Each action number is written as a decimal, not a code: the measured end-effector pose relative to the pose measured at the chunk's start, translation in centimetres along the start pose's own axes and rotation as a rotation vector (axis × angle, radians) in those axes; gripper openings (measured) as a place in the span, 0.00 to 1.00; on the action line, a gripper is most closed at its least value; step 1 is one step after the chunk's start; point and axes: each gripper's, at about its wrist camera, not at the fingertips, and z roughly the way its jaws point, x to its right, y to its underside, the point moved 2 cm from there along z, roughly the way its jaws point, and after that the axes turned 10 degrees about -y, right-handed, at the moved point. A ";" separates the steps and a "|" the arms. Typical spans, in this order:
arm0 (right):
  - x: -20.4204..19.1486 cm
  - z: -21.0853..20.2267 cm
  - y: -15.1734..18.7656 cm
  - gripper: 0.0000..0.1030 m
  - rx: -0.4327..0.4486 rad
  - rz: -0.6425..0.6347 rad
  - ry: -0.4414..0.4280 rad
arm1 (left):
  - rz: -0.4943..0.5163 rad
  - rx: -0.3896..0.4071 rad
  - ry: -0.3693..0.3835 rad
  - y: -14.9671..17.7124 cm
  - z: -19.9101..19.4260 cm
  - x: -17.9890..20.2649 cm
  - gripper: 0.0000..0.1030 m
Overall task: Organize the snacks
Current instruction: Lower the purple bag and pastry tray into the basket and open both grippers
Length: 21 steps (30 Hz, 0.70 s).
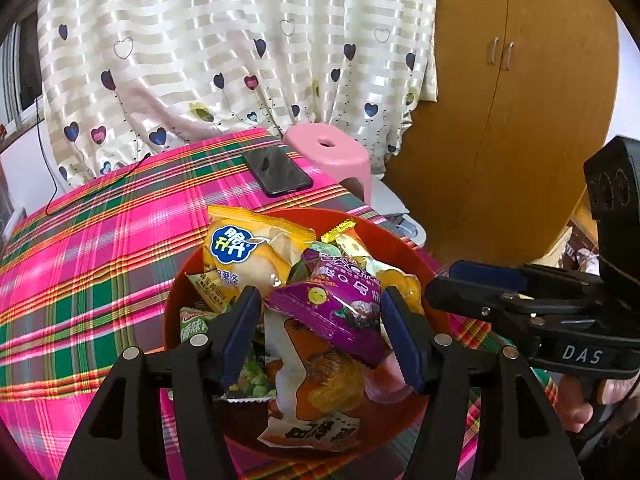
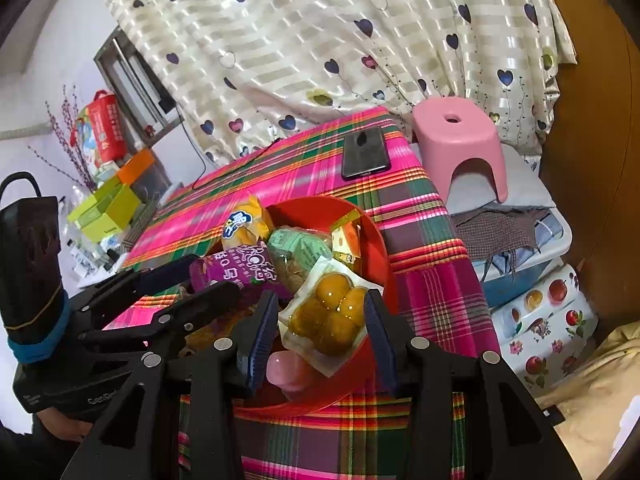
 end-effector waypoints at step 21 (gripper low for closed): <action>-4.4 -0.8 1.8 0.42 -0.009 -0.157 0.097 | -0.068 0.015 -0.028 1.8 -3.7 -2.1 0.61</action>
